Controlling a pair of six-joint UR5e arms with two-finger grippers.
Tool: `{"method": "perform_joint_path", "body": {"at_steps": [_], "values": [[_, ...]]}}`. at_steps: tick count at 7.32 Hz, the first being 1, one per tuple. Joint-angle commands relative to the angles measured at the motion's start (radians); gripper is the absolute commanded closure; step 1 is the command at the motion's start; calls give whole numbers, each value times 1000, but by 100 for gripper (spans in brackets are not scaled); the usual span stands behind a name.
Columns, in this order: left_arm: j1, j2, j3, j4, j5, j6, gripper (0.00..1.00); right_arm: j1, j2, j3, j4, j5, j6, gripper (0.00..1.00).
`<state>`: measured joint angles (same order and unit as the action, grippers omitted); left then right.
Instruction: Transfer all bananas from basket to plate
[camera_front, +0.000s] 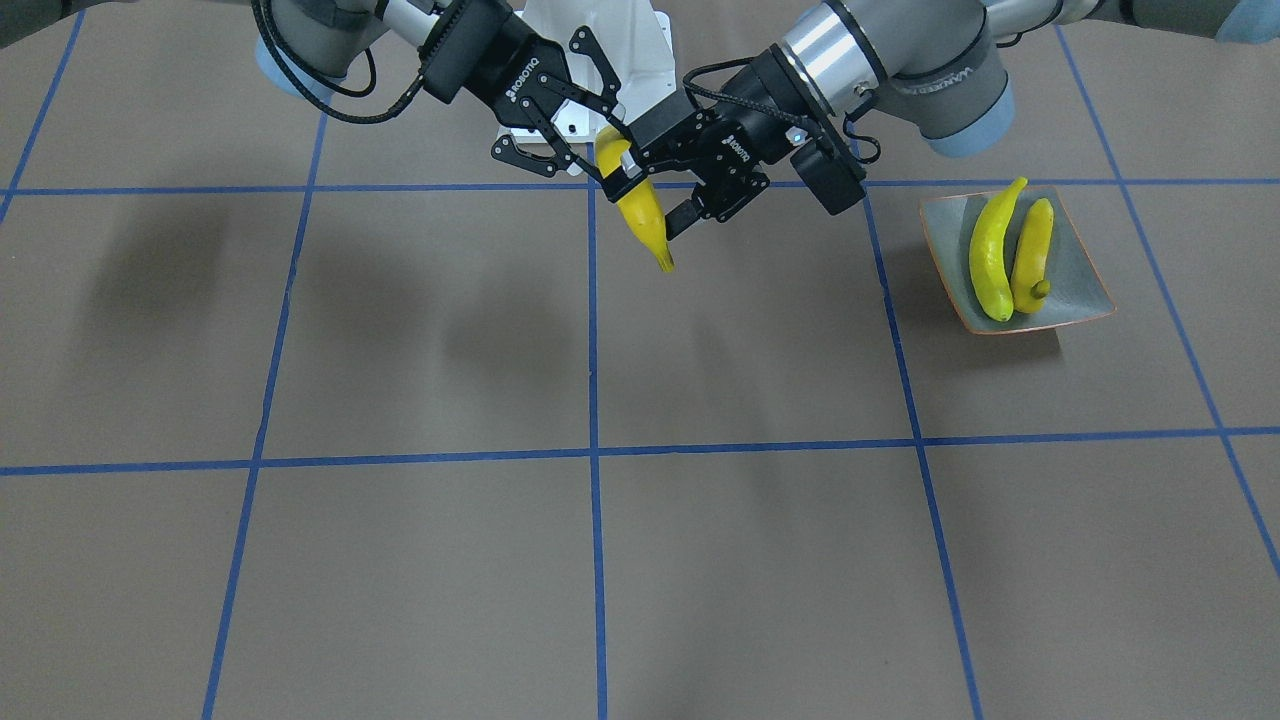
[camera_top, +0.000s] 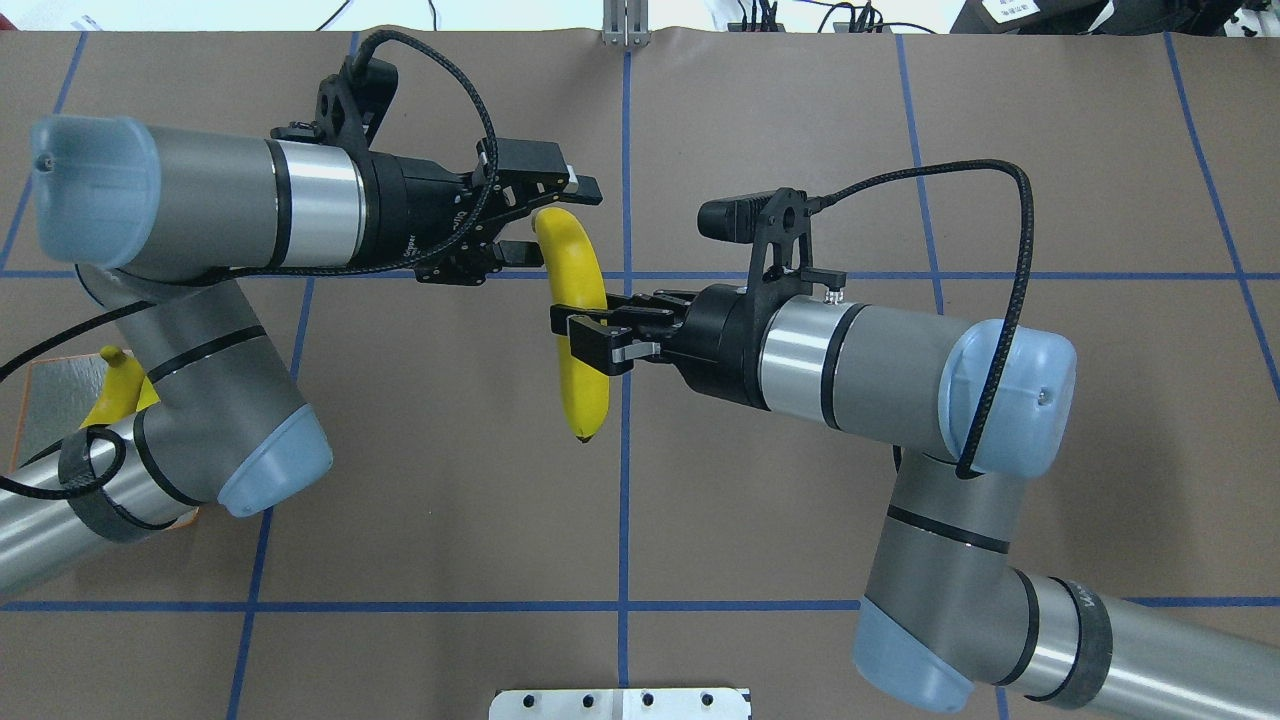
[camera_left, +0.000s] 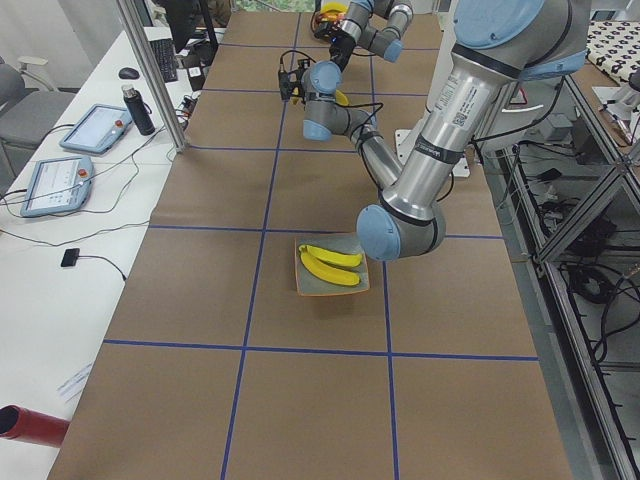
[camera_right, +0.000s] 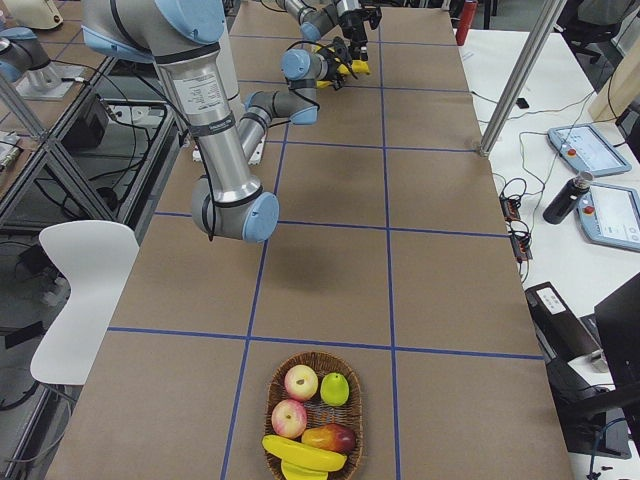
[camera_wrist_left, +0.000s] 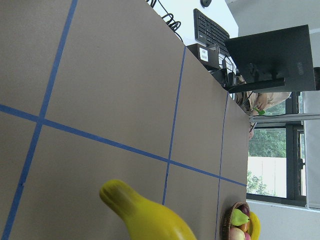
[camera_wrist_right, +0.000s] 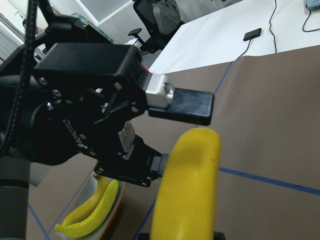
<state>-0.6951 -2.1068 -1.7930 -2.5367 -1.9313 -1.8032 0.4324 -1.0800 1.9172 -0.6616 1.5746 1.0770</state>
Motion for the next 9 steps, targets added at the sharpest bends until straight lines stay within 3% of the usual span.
{"method": "perform_joint_path", "body": {"at_steps": [1, 4, 5, 7, 9], "values": [[15, 1, 0, -1, 46, 4, 22, -11, 3, -1, 2, -11, 0, 100], [31, 13, -3, -14, 58, 76, 100, -11, 3, -1, 2, -12, -2, 100], [31, 13, -6, -14, 58, 76, 100, -11, 5, 0, 2, -10, 0, 100], [31, 13, -9, -14, 57, 74, 100, -11, 14, -3, 2, -11, 1, 1], [29, 14, -11, -14, 57, 71, 100, -3, 8, -1, -6, 2, 1, 1]]}}
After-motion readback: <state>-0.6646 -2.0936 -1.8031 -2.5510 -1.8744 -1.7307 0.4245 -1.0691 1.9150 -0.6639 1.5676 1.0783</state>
